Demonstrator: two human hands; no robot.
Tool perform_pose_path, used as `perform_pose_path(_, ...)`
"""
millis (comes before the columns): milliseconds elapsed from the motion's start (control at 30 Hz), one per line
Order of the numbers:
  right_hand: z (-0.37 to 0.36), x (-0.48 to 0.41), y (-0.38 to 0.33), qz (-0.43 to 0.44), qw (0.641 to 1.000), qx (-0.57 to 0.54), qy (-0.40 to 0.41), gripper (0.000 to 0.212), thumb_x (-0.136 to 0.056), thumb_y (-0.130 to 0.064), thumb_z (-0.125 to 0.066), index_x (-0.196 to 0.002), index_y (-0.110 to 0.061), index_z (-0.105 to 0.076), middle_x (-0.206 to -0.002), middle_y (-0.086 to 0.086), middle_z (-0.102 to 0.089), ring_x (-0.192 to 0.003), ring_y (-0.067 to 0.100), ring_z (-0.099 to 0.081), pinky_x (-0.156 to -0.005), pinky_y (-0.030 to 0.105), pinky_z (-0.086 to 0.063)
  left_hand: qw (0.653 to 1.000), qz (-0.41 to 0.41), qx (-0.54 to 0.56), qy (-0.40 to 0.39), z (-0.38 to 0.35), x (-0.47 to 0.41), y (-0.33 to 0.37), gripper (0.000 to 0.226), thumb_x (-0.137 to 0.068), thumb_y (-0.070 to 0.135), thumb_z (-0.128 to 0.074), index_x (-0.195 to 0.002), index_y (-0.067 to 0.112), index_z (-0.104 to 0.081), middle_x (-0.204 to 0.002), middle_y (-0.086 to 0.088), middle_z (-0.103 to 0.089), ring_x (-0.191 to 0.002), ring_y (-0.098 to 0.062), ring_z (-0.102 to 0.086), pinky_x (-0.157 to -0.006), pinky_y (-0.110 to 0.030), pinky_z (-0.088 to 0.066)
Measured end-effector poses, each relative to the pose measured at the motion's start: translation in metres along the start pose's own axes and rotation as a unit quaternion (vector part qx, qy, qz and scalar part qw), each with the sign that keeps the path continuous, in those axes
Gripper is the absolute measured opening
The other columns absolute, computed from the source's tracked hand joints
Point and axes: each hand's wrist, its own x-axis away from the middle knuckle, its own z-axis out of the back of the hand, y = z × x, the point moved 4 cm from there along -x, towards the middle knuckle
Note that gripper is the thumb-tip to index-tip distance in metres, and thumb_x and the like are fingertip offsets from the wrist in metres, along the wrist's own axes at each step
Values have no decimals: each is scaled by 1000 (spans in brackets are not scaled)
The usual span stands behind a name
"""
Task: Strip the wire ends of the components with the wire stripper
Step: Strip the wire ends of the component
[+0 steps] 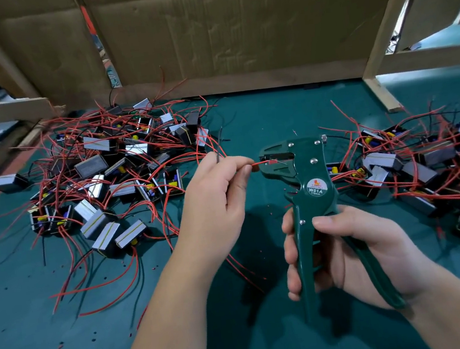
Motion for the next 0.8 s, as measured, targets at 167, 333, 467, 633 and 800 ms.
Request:
perform_pose_path(167, 1, 0, 2, -6, 998, 29, 53, 43, -59, -39, -85, -81, -8, -66, -69, 20, -58, -51, 35, -59, -55, 45, -53, 1000, -3, -13, -6, -1, -1, 1, 23, -97, 20, -48, -99, 10, -68, -76, 7, -41, -71, -3, -42, -66, -10, -32)
perform_pose_path(333, 6, -3, 2, 28, 987, 32, 153, 27, -69, -33, -72, -68, -10, -57, -55, 14, -46, -33, 24, -45, -43, 32, -45, 997, 47, 14, -58, -11, 4, -2, 30, -98, 33, -34, -104, 17, -59, -85, 10, -55, -85, -7, -51, -76, -14, -37)
perform_pose_path(467, 4, -7, 3, 42, 991, -74, 103, 40, -64, -38, -70, -87, -6, -64, -78, 19, -62, -58, 34, -62, -59, 46, -56, 977, 149, 142, -53, -17, 9, -5, 35, -92, 51, -27, -102, 32, -55, -70, 20, -54, -66, 0, -49, -63, -14, -37)
perform_pose_path(633, 2, -6, 2, 8, 994, -110, 14, 58, -54, -29, -85, -102, -2, -69, -106, 24, -62, -71, 41, -66, -70, 52, -56, 909, 277, 311, -31, -20, 6, -9, 33, -89, 53, -35, -82, 38, -64, -63, 17, -46, -71, -10, -52, -63, -28, -40)
perform_pose_path(800, -10, -4, 11, -55, 989, -109, -83, 53, -66, -27, -78, -111, -1, -66, -100, 19, -66, -75, 40, -66, -76, 52, -54, 865, 259, 428, -45, -24, 8, -2, 24, -99, 27, -40, -79, 28, -54, -67, 7, -55, -57, -16, -46, -50, -24, -36)
